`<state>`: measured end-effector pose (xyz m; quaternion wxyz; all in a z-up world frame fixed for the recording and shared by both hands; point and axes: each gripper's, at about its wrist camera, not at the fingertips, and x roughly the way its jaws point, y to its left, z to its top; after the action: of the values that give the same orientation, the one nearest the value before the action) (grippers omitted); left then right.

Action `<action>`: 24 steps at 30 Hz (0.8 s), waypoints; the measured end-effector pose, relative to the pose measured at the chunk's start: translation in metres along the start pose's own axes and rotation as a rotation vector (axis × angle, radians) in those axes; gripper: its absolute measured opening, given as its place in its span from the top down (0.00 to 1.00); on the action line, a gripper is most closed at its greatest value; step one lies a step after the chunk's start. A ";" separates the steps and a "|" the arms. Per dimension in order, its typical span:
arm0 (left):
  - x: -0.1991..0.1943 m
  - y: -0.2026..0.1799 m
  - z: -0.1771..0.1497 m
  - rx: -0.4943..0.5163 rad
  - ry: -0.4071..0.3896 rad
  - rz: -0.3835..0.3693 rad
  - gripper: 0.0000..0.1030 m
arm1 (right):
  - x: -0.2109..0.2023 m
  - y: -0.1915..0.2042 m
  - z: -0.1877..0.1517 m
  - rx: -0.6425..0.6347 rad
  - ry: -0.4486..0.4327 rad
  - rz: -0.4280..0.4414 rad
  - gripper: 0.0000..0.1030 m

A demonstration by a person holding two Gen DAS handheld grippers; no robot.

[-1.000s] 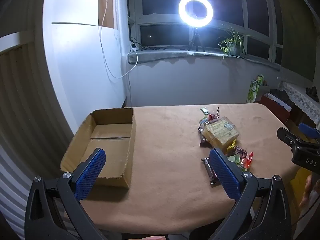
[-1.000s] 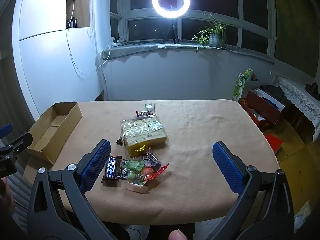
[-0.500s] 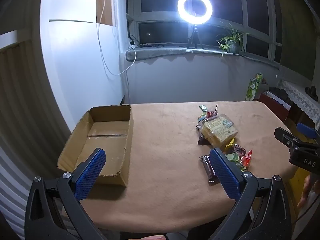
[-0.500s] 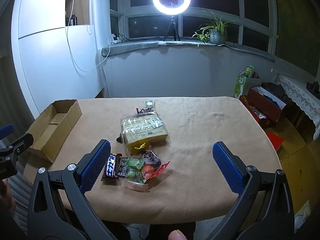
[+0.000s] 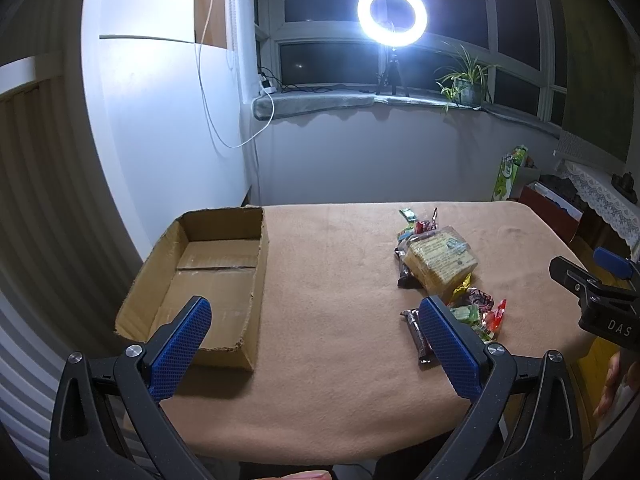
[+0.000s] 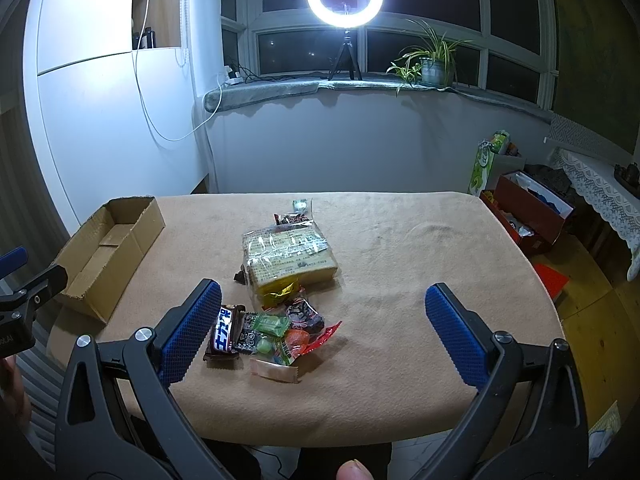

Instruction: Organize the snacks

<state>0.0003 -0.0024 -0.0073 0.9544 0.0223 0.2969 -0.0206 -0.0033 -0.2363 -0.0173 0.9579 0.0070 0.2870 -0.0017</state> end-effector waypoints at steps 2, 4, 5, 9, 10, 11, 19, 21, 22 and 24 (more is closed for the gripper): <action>0.000 0.001 0.000 -0.001 0.002 0.000 0.00 | 0.000 0.000 0.000 0.000 0.000 0.000 0.00; 0.000 0.001 0.000 -0.002 0.002 0.000 0.00 | 0.000 0.000 0.000 0.000 0.001 0.000 0.00; 0.000 0.001 0.001 -0.002 0.002 -0.001 0.00 | 0.000 0.000 0.000 0.000 0.001 0.000 0.00; 0.000 0.001 0.001 -0.002 0.003 0.000 0.00 | 0.000 0.000 0.000 0.000 0.001 -0.001 0.00; 0.000 0.001 0.001 -0.001 0.003 -0.001 0.00 | 0.000 0.000 0.000 0.000 0.001 -0.001 0.00; 0.000 0.001 0.001 -0.001 0.003 0.000 0.00 | 0.001 0.001 -0.001 0.000 0.001 -0.002 0.00; 0.000 0.000 0.001 0.002 0.001 -0.001 0.00 | 0.002 0.001 -0.001 -0.001 0.004 0.000 0.00; 0.000 -0.001 0.002 0.003 0.002 -0.001 0.00 | 0.000 0.000 0.000 -0.001 0.003 -0.001 0.00; 0.000 -0.001 0.002 0.004 0.003 -0.002 0.00 | 0.000 0.000 0.000 -0.001 0.003 0.000 0.00; -0.001 -0.002 0.002 0.006 0.003 -0.002 0.00 | 0.001 0.000 0.000 -0.001 0.004 -0.001 0.00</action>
<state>0.0007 -0.0041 -0.0054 0.9539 0.0250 0.2984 -0.0224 -0.0027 -0.2361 -0.0177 0.9574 0.0064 0.2888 -0.0020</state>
